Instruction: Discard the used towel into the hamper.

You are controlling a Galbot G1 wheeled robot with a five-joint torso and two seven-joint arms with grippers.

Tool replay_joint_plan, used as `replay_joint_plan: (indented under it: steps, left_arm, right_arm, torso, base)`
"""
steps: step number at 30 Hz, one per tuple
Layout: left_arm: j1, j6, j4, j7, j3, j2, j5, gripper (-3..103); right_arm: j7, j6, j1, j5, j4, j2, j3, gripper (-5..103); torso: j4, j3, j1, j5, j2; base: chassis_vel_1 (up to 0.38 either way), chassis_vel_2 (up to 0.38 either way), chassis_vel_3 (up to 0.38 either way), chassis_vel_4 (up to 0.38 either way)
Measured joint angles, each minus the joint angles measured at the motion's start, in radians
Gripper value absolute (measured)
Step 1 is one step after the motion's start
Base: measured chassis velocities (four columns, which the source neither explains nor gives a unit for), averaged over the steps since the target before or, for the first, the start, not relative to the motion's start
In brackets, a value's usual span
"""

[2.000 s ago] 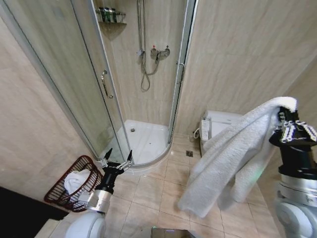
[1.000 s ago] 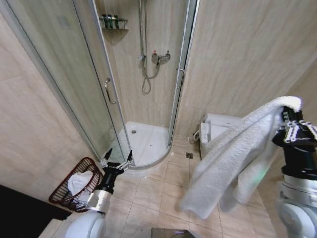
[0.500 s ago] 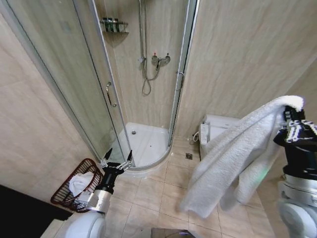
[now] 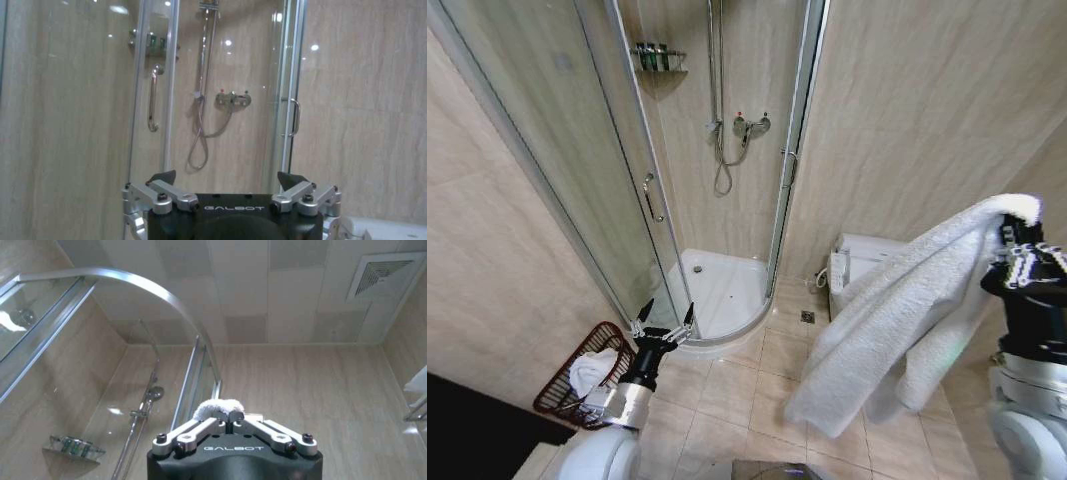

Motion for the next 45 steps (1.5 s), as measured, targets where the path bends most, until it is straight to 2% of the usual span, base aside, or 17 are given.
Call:
replay_joint_plan:
  steps: [13,18,45]
  left_arm:
    - [0.0,0.0,0.0,0.0,0.0,0.0,0.0,99]
    - [0.0,0.0,0.0,0.0,0.0,0.0,0.0,99]
    - [0.0,0.0,0.0,0.0,0.0,0.0,0.0,99]
  right_arm:
    - [0.004,0.0,0.001,0.005,0.0,-0.003,0.008,1]
    - [0.004,0.0,0.002,0.005,0.0,-0.003,0.006,1]
    - [0.004,0.006,0.0,0.003,0.0,0.005,-0.001,1]
  torso:
    - [0.0,0.047,0.039,0.0,0.086]
    - [0.0,0.056,0.048,0.0,0.104]
    - [0.0,0.051,0.045,0.0,0.096]
  base:
    - [0.0,0.0,0.0,0.0]
    - [0.0,0.0,0.0,0.0]
    - [0.003,0.003,0.003,0.004]
